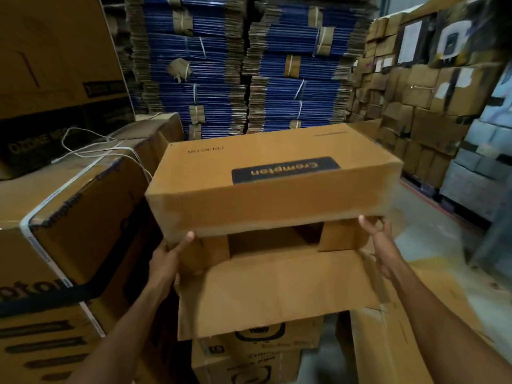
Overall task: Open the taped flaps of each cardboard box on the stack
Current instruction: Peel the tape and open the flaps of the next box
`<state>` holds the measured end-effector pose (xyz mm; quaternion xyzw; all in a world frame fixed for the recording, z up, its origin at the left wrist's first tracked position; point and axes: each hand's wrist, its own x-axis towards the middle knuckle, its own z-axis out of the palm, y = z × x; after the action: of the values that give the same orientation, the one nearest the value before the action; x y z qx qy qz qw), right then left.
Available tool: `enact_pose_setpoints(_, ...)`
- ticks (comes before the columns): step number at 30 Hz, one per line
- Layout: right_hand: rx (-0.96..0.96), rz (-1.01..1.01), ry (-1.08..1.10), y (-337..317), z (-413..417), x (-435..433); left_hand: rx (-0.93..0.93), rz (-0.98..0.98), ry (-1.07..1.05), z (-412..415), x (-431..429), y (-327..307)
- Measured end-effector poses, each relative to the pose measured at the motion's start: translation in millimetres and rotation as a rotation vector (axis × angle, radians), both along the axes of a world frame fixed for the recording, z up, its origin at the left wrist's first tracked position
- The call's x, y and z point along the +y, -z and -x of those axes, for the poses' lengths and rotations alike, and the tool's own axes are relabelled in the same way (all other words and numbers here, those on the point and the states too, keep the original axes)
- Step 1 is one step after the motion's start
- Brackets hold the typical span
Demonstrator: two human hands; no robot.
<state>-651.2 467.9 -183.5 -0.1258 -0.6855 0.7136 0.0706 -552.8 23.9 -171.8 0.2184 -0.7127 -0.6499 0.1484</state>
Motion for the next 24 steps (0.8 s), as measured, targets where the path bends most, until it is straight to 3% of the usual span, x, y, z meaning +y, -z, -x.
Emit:
enact_pose_setpoints(3,0.093,-0.116,0.054,-43,13,0,0.046,0.144,-0.052,9,-3,-43)
enact_pose_setpoints(7,0.13,-0.461,0.031,-109,28,1,0.16,0.341,-0.061,19,-14,-112)
enact_pose_setpoints(13,0.057,-0.824,-0.056,-143,55,-10,-0.203,0.588,0.114,37,-26,-156)
enact_pose_setpoints(18,-0.049,-1.204,-0.033,-112,64,-32,-0.228,0.688,0.057,52,-27,-116)
enact_pose_setpoints(21,0.252,-1.421,-0.084,-102,42,-65,-0.196,0.73,-0.004,61,-29,-108)
enact_pose_setpoints(24,0.482,-1.305,-0.41,-100,8,-113,-0.197,0.755,-0.012,66,-30,-108)
